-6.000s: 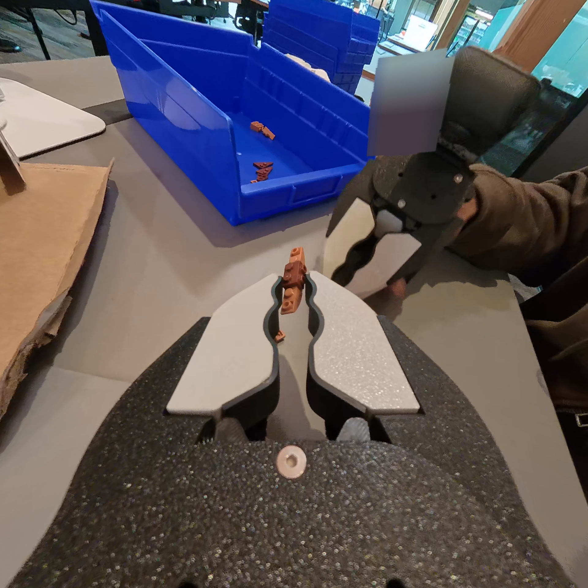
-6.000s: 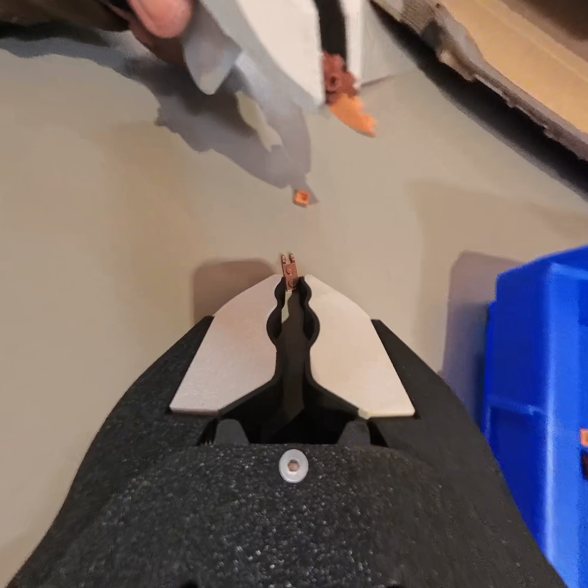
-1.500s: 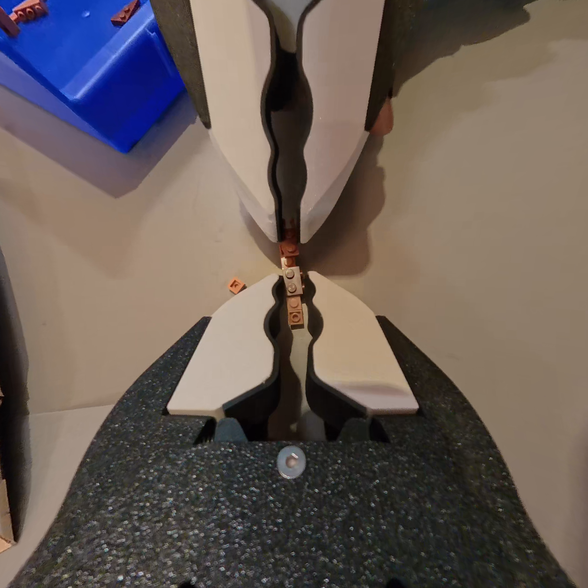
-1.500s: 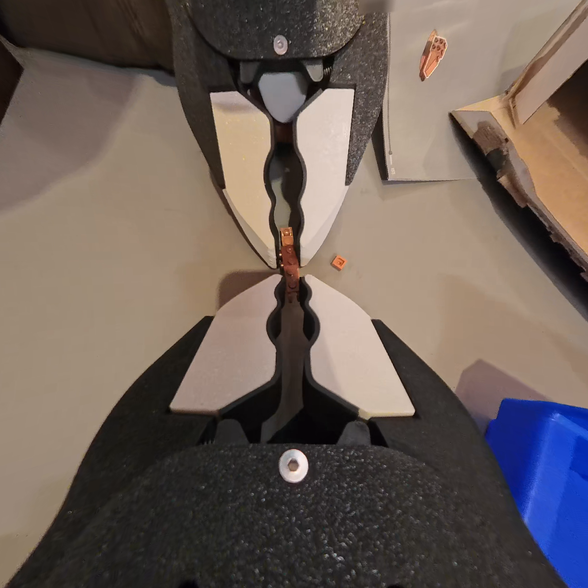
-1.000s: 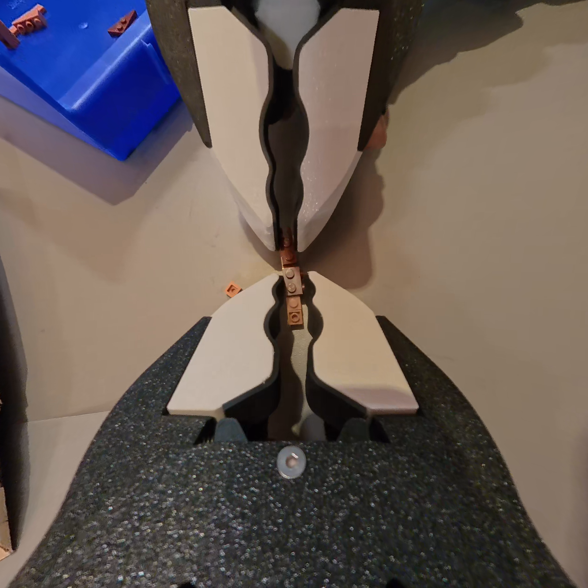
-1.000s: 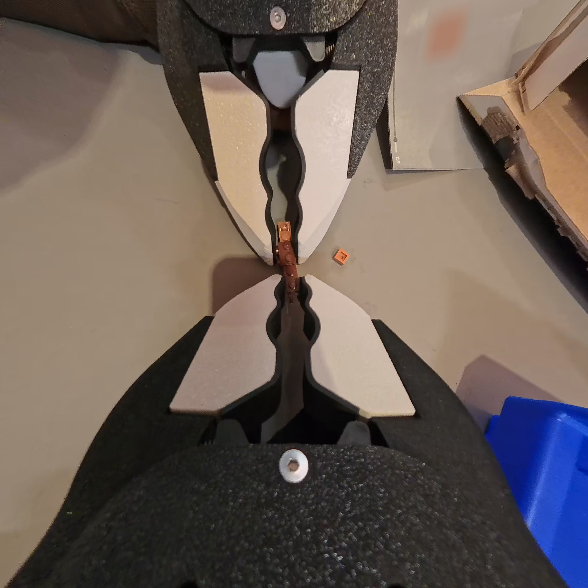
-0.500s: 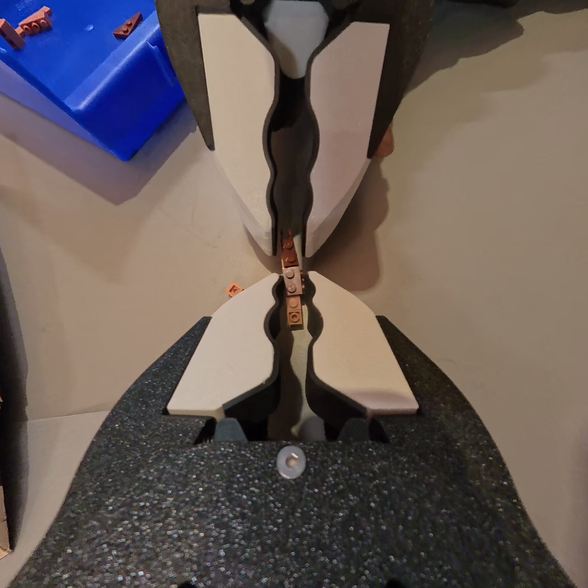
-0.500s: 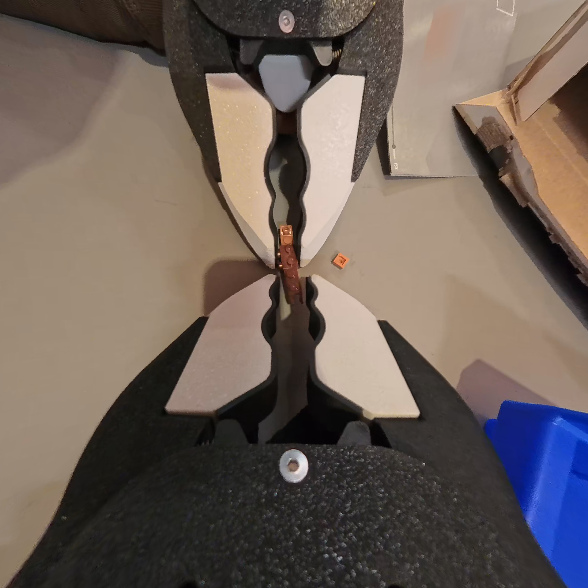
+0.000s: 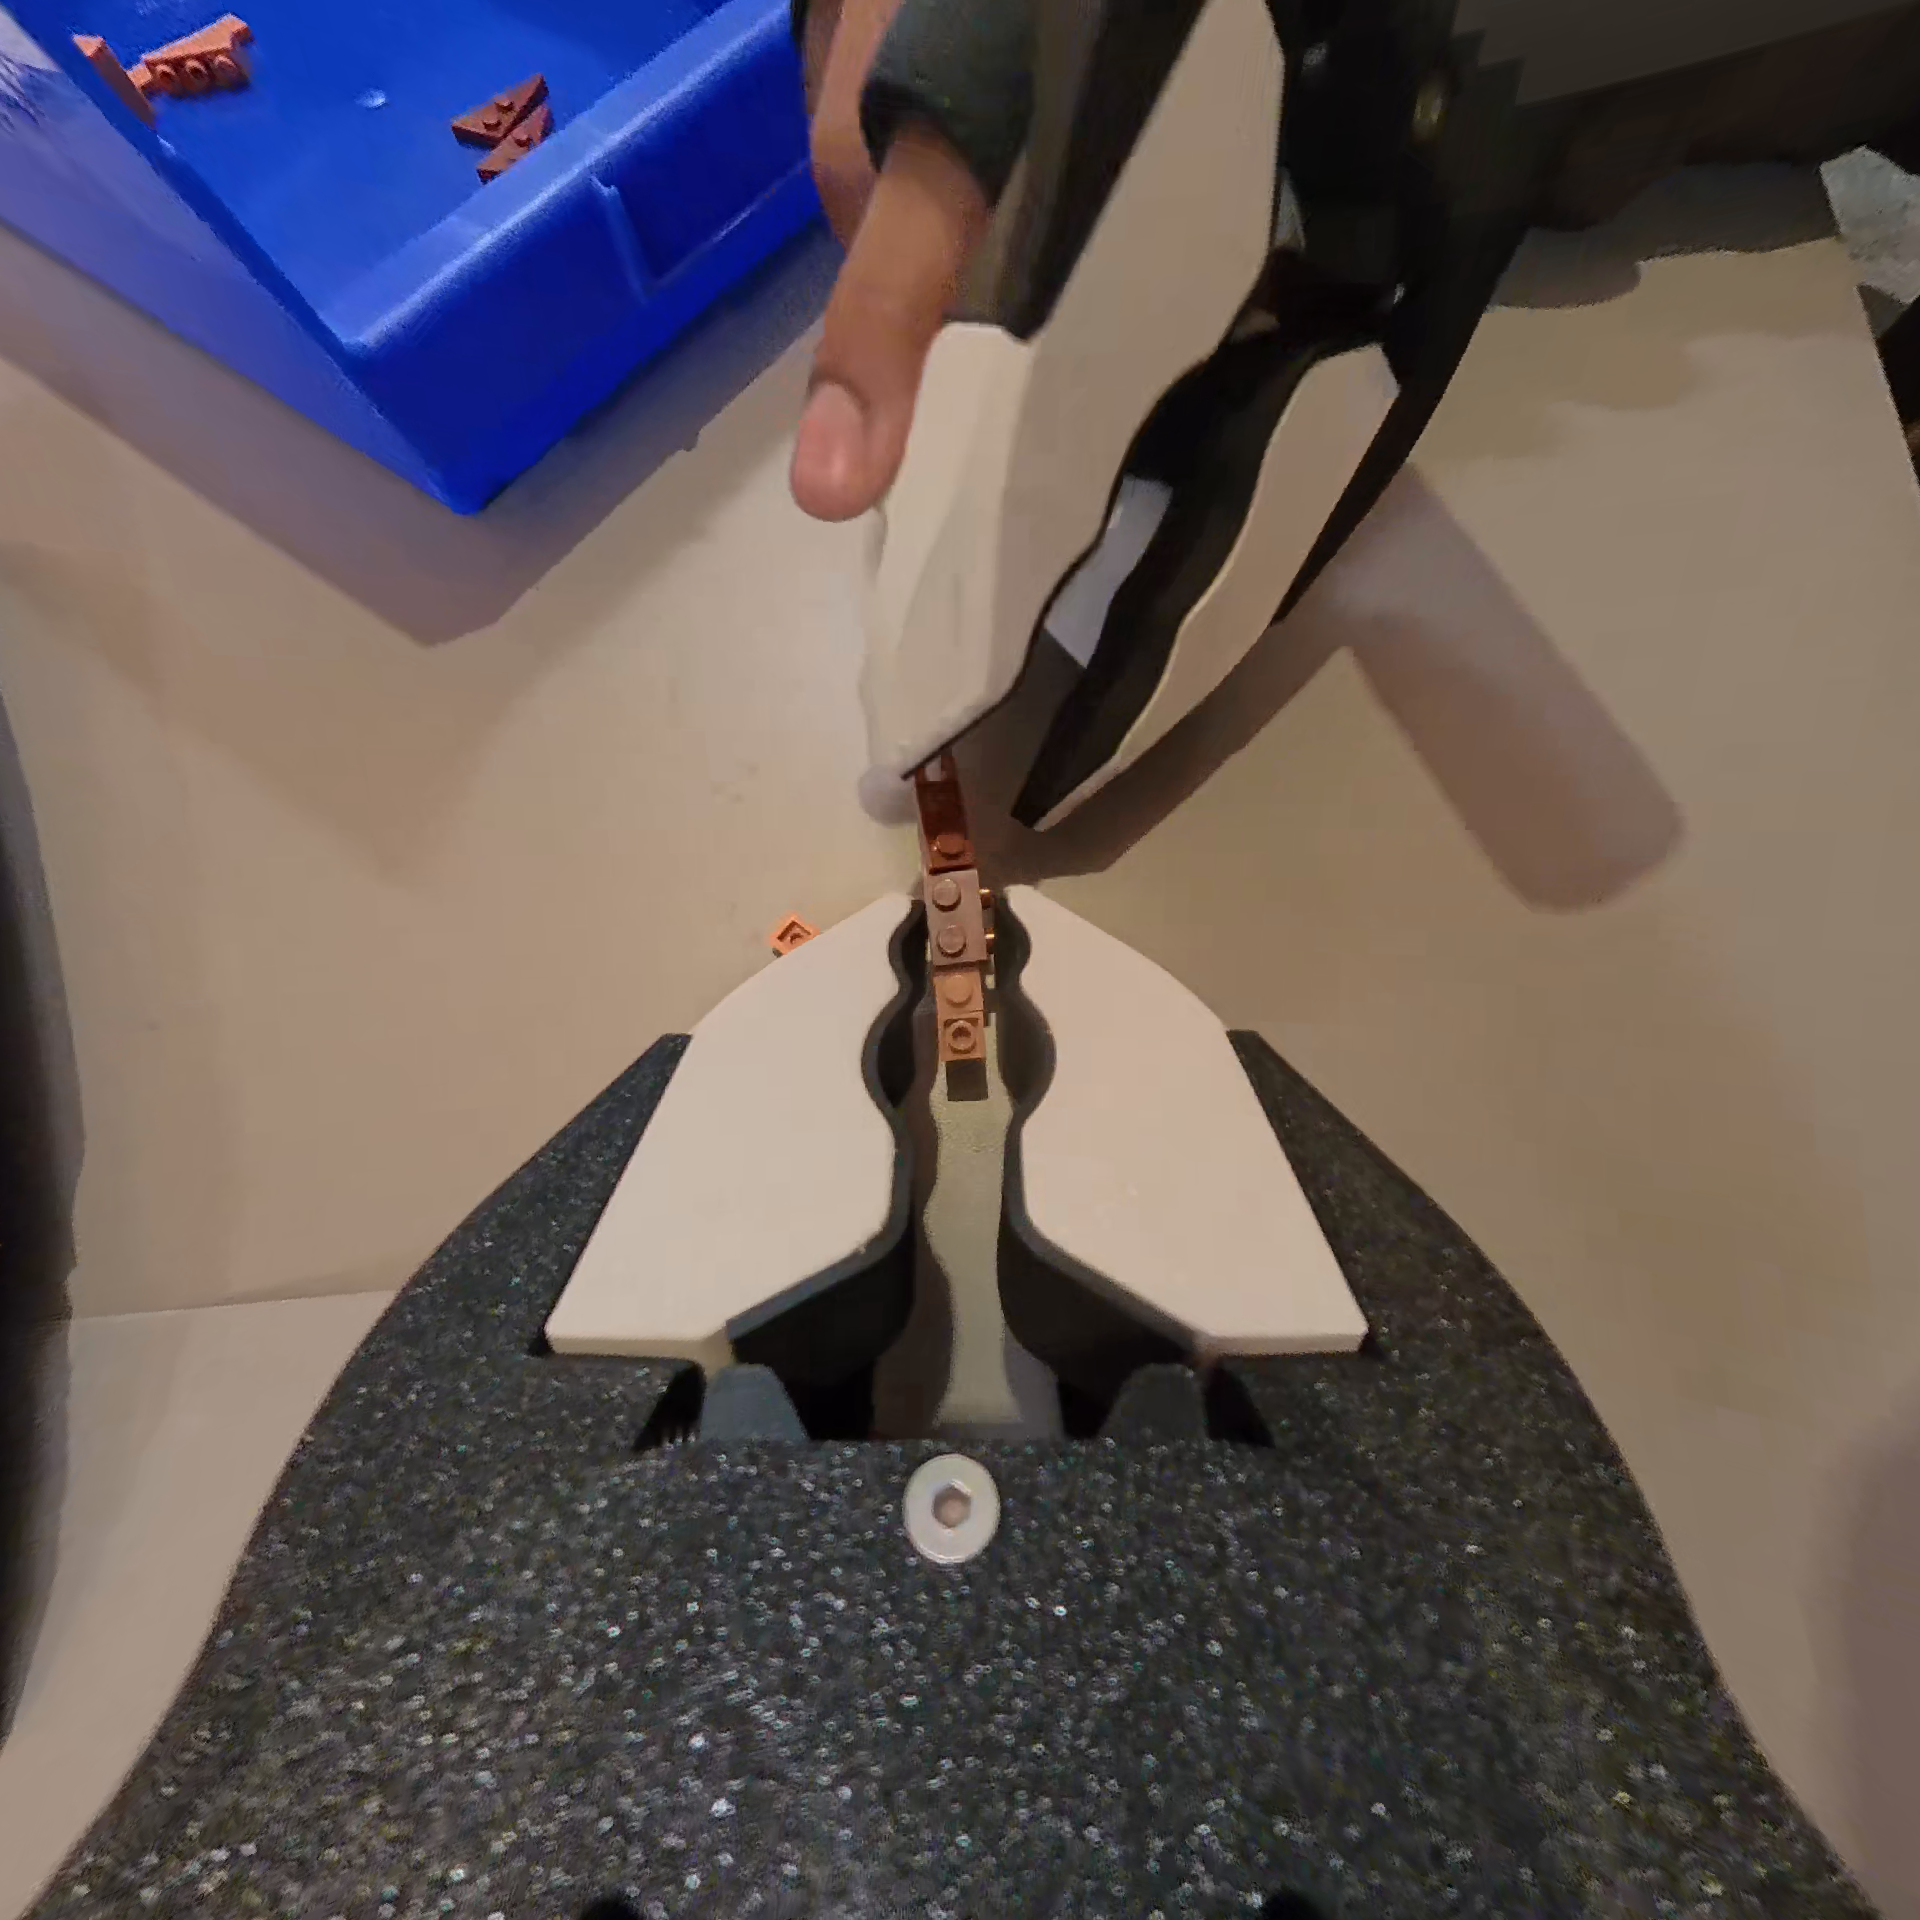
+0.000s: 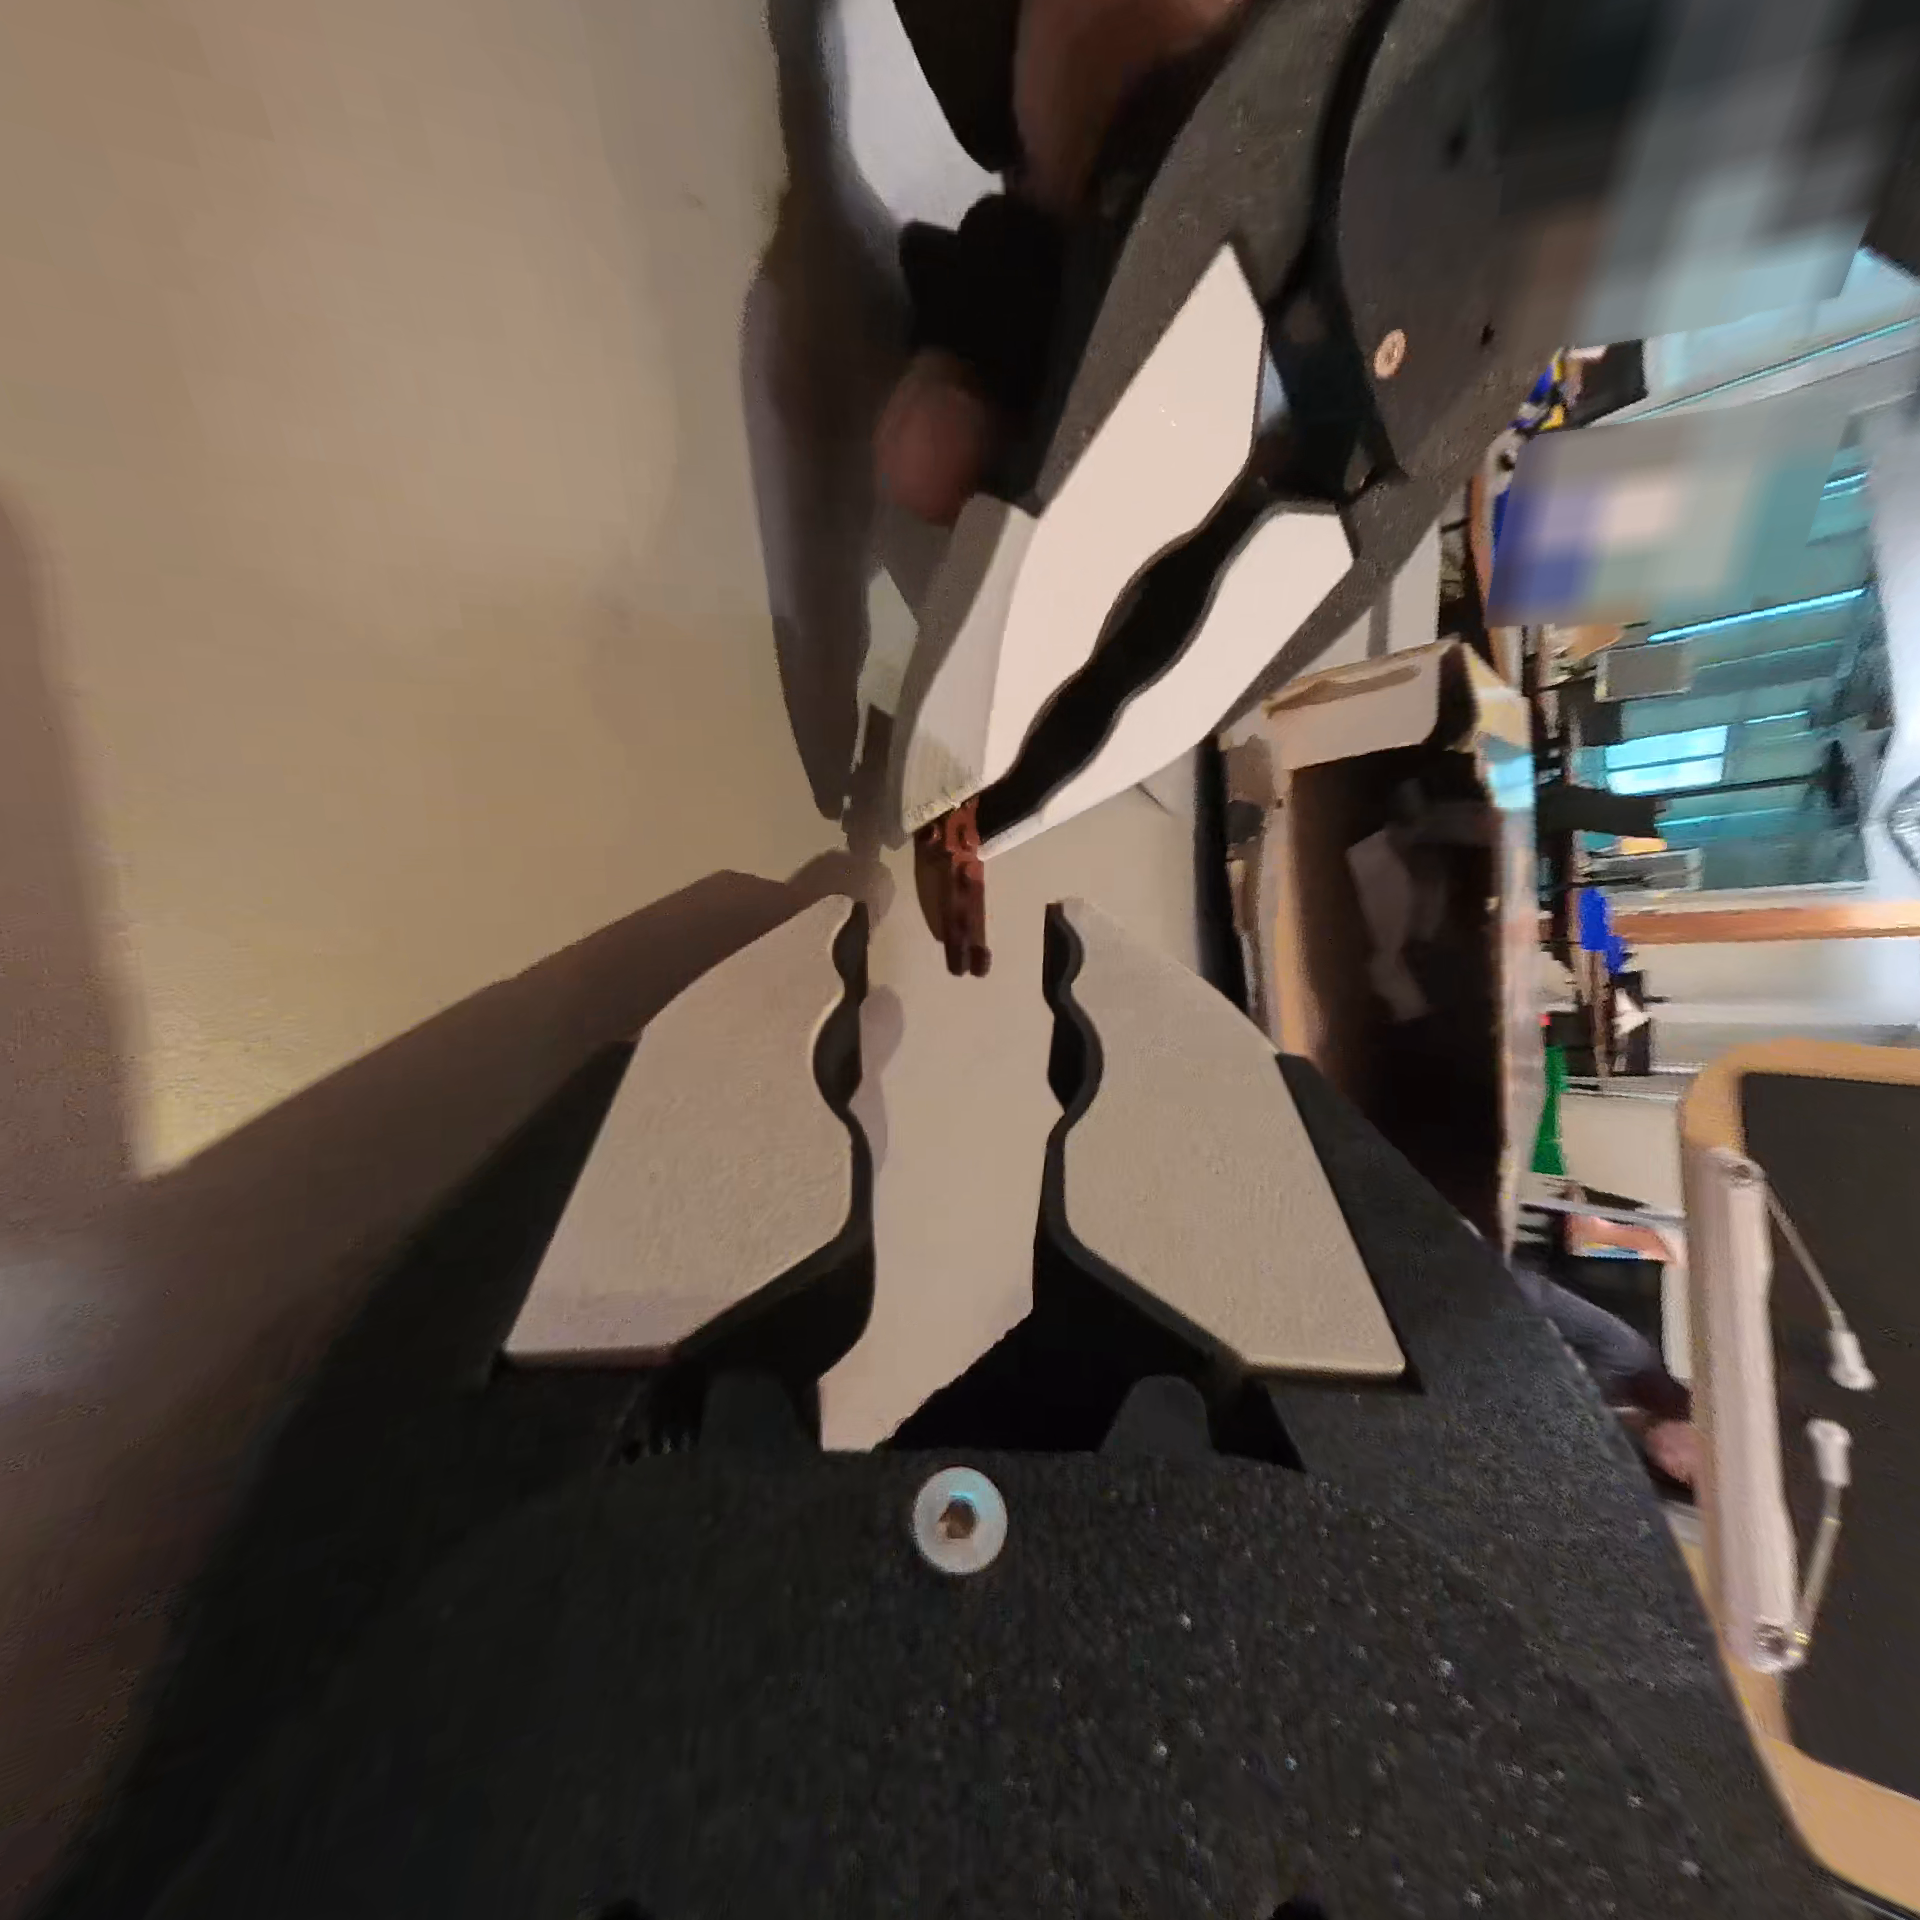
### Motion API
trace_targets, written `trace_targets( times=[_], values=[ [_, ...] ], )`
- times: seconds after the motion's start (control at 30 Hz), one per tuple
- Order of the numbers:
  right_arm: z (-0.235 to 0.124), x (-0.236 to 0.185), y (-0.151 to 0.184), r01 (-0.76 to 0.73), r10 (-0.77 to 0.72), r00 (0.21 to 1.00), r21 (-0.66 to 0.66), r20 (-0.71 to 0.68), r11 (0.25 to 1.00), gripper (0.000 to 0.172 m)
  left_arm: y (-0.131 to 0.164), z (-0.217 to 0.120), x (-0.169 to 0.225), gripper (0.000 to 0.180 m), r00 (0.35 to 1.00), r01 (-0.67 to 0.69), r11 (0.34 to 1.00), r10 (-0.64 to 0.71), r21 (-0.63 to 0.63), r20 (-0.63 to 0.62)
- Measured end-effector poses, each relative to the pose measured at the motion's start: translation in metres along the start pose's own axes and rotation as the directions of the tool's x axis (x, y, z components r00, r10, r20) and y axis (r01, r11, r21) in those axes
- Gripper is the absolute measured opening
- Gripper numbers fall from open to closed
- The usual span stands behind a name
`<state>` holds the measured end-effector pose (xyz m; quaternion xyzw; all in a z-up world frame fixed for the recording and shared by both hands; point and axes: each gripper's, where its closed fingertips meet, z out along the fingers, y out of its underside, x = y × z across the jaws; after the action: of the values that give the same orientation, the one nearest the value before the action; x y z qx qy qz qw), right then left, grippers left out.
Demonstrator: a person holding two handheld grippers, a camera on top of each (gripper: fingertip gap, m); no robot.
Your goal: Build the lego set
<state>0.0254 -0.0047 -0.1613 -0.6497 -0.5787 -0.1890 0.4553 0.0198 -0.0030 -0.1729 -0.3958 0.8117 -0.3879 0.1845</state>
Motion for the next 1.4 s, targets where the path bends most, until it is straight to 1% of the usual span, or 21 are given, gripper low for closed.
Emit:
trace_targets(
  times=[0.1, 0.4, 1.17, 1.4],
  values=[
    [0.002, 0.003, -0.003, 0.042, -0.042, 0.998, -0.001, -0.043, 0.999, 0.029, -0.002, -0.001, 0.001, 0.012, 1.0, 0.007, 1.0, -0.007, 0.009, -0.007],
    [0.01, 0.002, 0.001, 0.116, -0.12, 0.99, -0.064, -0.068, 0.991, 0.014, -0.006, -0.002, 0.004, 0.011, 0.999, 0.034, 0.999, -0.033, 0.036, -0.037],
    [0.014, -0.001, 0.006, 0.063, -0.065, 0.998, -0.091, -0.021, 0.994, 0.013, -0.004, 0.001, 0.002, 0.011, 0.997, 0.073, 0.997, -0.072, 0.029, -0.032],
    [0.013, 0.004, 0.007, 0.048, -0.052, 0.997, -0.091, -0.049, 0.995, 0.02, -0.006, 0.0, 0.002, 0.011, 0.994, 0.104, 0.993, -0.102, 0.049, -0.048]
  ],
)
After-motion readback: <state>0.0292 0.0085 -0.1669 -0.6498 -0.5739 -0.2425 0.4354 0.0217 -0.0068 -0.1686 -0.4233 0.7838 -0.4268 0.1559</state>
